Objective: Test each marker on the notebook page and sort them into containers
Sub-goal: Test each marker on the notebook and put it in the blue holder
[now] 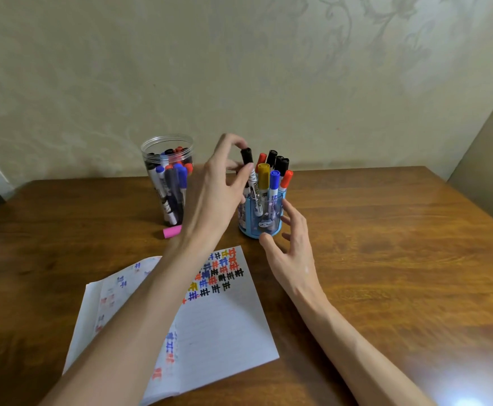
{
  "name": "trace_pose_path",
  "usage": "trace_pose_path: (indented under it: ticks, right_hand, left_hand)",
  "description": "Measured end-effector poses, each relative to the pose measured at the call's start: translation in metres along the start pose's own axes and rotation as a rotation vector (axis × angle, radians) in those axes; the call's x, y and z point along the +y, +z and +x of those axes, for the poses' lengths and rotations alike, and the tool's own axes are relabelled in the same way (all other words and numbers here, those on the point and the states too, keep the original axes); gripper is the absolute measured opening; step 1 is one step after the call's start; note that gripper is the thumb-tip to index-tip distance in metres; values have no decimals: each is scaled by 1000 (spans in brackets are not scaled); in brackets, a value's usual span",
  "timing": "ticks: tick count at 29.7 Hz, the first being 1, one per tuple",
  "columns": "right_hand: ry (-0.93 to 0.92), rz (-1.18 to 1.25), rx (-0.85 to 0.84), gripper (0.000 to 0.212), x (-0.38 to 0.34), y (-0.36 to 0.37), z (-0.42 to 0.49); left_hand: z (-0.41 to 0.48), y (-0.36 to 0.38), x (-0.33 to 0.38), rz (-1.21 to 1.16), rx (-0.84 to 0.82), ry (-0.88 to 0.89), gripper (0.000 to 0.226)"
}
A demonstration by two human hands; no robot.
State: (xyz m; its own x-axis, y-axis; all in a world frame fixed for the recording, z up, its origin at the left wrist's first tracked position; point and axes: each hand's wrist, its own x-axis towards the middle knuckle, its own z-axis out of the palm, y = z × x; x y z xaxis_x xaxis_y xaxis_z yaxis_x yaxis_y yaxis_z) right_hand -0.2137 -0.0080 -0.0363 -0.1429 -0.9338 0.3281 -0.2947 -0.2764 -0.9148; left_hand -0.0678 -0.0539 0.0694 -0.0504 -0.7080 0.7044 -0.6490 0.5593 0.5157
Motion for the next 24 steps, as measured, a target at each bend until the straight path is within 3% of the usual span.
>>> trace_pose_path:
  ticks: [5, 8, 14, 18, 21, 24]
  right_hand:
    - [-24, 19, 8, 76, -2, 0, -2]
    - [-31, 14, 18, 75, -2, 0, -3]
    - [19, -54, 83, 61, 4, 1, -2]
    - [24, -1, 171, 45, 2, 0, -3]
    - [24, 14, 148, 41, -3, 1, -6]
    - [27, -9, 98, 36, -4, 6, -8]
  left_hand:
    - [-10, 16, -10, 254, -3, 84, 25]
    - [-26, 18, -21, 154, 56, 56, 25]
    - [-57, -8, -73, 115, 27, -174, 21]
    - [-73, -34, -110, 324, -41, -365, 21]
    - [-85, -38, -129, 504, -133, -441, 35]
    - [-88, -35, -134, 523, -172, -463, 40]
